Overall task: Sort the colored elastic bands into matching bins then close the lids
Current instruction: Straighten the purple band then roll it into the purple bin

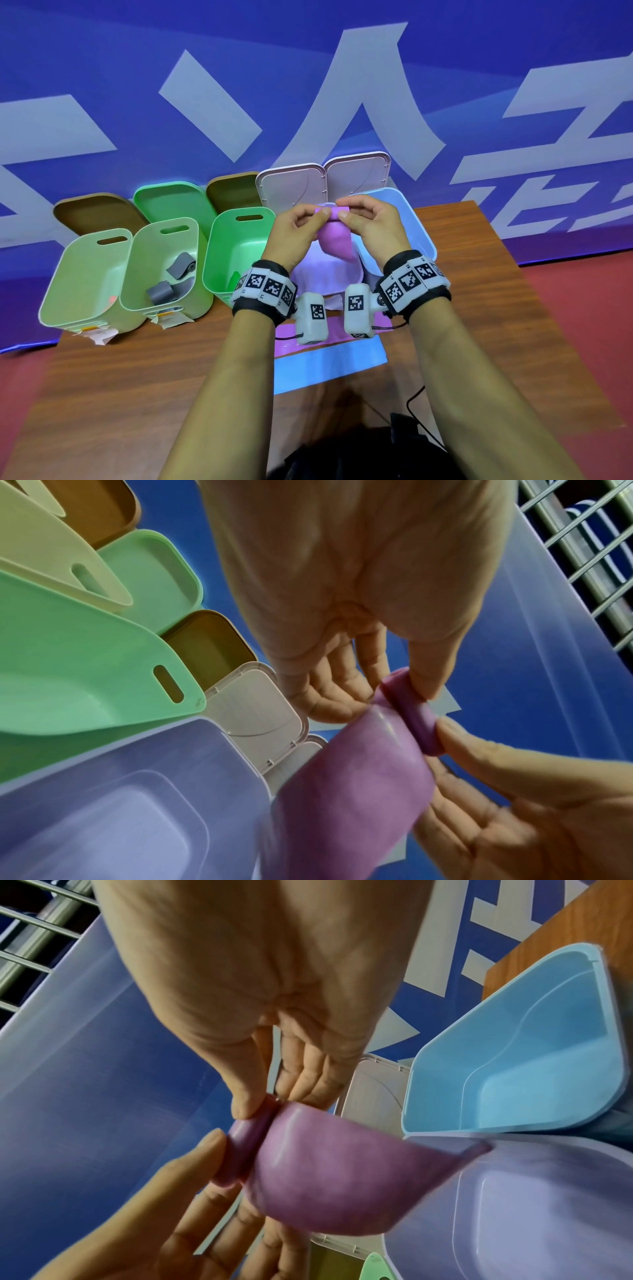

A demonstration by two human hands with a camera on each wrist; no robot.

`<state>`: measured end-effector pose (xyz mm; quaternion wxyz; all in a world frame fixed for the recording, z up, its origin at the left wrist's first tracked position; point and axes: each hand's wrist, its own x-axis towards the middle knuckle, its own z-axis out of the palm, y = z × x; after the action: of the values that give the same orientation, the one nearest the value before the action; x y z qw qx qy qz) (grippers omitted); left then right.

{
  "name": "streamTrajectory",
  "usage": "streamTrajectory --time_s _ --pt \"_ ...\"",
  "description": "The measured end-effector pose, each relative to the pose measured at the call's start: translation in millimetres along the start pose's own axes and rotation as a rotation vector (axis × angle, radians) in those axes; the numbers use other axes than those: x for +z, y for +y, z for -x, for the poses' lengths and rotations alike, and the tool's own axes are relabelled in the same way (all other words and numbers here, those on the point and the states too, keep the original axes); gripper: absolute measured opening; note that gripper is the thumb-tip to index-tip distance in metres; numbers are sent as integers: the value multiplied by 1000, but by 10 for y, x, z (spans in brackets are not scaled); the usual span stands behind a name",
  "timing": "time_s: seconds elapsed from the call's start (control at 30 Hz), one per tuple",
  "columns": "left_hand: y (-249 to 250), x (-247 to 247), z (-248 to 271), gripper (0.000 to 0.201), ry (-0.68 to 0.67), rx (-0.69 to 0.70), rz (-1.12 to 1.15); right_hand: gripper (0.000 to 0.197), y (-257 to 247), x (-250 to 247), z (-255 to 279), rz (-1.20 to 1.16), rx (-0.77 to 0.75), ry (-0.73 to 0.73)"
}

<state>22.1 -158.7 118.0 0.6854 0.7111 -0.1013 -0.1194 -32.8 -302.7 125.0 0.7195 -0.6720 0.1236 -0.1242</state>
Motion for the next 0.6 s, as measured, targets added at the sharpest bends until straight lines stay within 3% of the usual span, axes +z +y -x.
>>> streamTrajectory --time_s 0.2,0.33,0.6 --pt "32 -8 22 12 -25 66 15 19 -23 10 15 -89 62 -13" --pt "29 -16 41 24 -34 87 -7 17 -8 11 -1 -15 34 -17" --pt "-3 2 30 9 2 13 5 25 20 23 -10 43 -1 -13"
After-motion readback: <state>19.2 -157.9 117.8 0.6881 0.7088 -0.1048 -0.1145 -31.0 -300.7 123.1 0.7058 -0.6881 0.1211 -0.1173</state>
